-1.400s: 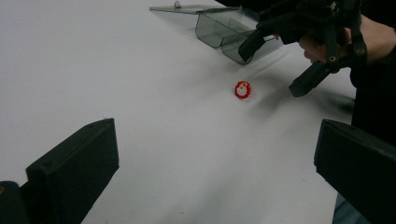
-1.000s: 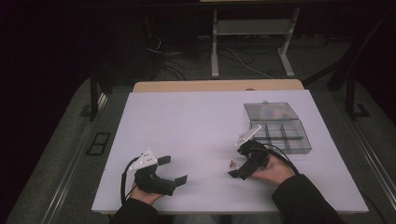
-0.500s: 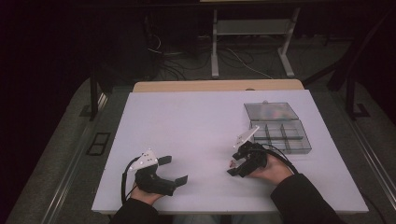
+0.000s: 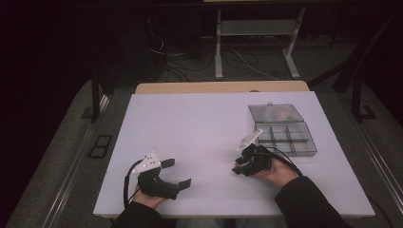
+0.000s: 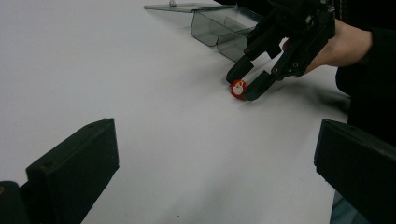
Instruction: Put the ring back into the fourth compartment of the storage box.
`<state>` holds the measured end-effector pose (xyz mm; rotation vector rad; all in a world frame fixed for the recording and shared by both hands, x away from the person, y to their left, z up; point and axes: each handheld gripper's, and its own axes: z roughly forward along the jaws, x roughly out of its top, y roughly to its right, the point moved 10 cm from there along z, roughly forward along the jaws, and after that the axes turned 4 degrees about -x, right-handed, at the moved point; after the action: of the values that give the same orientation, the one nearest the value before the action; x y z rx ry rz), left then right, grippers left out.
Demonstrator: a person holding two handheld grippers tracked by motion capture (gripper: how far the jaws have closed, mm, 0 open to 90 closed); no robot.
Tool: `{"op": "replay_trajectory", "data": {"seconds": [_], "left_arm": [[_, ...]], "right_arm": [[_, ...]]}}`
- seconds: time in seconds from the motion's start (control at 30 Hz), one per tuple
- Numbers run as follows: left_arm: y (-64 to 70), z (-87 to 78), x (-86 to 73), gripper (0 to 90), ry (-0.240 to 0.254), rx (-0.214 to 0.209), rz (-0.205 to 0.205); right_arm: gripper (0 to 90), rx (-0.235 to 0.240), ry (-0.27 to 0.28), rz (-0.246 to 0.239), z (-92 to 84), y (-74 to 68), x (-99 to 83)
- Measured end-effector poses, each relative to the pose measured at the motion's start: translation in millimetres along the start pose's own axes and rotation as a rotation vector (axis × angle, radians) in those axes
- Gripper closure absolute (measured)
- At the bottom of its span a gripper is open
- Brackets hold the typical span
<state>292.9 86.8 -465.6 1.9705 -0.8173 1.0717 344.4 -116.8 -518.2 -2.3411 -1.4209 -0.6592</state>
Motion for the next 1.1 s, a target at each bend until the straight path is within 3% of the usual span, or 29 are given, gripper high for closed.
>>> {"op": "replay_trajectory", "data": {"seconds": [0.1,0.3,1.1], "left_arm": [[0.0,0.1,0.0,0.0,0.0,0.0,0.001],[0.0,0.2,-0.1,0.0,0.0,0.0,0.0],[-0.6,0.6,-0.5,0.0,-0.003,-0.001,0.002]], "right_arm": [[65.8,0.011,0.002,-0.002,-0.6,0.3,-0.3],[68.2,0.022,-0.01,0.004,-2.1,-0.3,-1.5],[68.9,0.05,0.055,0.028,-29.3,8.4,10.0]]}}
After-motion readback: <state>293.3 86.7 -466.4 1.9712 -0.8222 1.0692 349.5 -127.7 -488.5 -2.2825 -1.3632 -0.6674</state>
